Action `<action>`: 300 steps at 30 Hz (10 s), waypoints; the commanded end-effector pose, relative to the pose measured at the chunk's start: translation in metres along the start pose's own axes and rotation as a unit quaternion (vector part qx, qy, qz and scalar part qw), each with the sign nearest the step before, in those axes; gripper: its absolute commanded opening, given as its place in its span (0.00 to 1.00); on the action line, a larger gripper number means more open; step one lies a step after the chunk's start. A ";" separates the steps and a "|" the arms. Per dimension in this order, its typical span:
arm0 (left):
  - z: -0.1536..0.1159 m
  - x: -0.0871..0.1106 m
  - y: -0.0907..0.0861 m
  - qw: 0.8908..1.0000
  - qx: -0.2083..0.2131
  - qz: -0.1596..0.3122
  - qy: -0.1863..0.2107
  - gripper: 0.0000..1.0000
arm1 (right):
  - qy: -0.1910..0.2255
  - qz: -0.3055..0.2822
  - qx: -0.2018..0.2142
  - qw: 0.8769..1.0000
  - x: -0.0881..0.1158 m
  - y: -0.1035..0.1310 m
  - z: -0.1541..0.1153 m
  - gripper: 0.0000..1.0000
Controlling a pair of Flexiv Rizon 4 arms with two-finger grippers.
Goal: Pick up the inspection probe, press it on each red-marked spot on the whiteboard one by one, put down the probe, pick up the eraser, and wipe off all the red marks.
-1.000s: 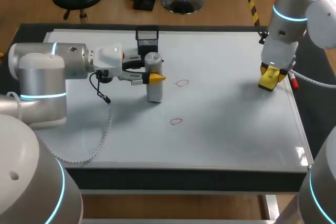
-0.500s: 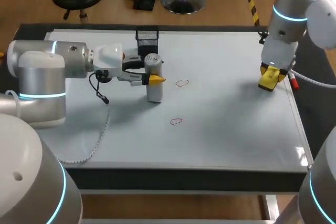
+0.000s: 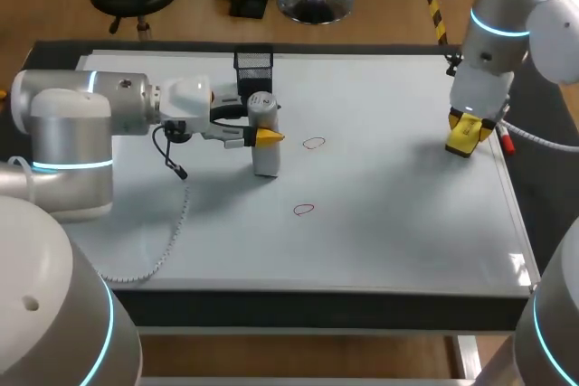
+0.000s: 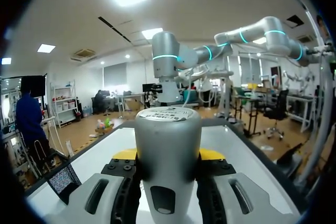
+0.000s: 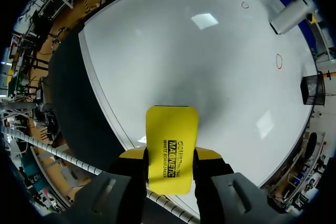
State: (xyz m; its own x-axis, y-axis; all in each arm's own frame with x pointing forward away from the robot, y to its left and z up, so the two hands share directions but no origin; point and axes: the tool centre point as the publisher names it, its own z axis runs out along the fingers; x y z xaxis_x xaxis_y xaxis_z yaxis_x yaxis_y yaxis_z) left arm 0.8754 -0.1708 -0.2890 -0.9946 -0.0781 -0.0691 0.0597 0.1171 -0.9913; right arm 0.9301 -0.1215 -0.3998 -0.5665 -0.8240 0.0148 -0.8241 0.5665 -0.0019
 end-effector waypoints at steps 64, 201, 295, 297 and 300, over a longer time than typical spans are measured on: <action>-0.222 0.035 -0.029 0.943 -0.025 -0.005 -0.331 0.00 | 0.001 -0.001 0.001 1.000 0.001 -0.001 0.000 0.00; -0.240 0.043 -0.021 0.933 -0.031 -0.014 -0.358 0.00 | 0.007 -0.347 0.010 0.938 -0.270 0.247 0.028 0.00; -0.240 0.043 -0.021 0.933 -0.031 -0.014 -0.358 0.00 | 0.001 0.066 0.009 0.998 0.028 0.049 -0.015 0.00; -0.240 0.043 -0.021 0.933 -0.031 -0.014 -0.358 0.00 | 0.001 0.066 0.009 0.998 0.028 0.049 -0.015 0.00; -0.240 0.043 -0.021 0.933 -0.031 -0.014 -0.358 0.00 | 0.001 0.066 0.009 0.998 0.028 0.049 -0.015 0.00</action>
State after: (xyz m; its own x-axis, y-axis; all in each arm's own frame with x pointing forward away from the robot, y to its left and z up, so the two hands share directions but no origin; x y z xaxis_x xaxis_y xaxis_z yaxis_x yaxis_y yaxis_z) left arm 0.8098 0.0640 -0.2439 -0.6892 -0.7147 -0.1192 0.0059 0.1590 -0.9873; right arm 0.8733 -0.1157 -0.3843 -0.6710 -0.7414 0.0124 -0.7415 0.6707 -0.0202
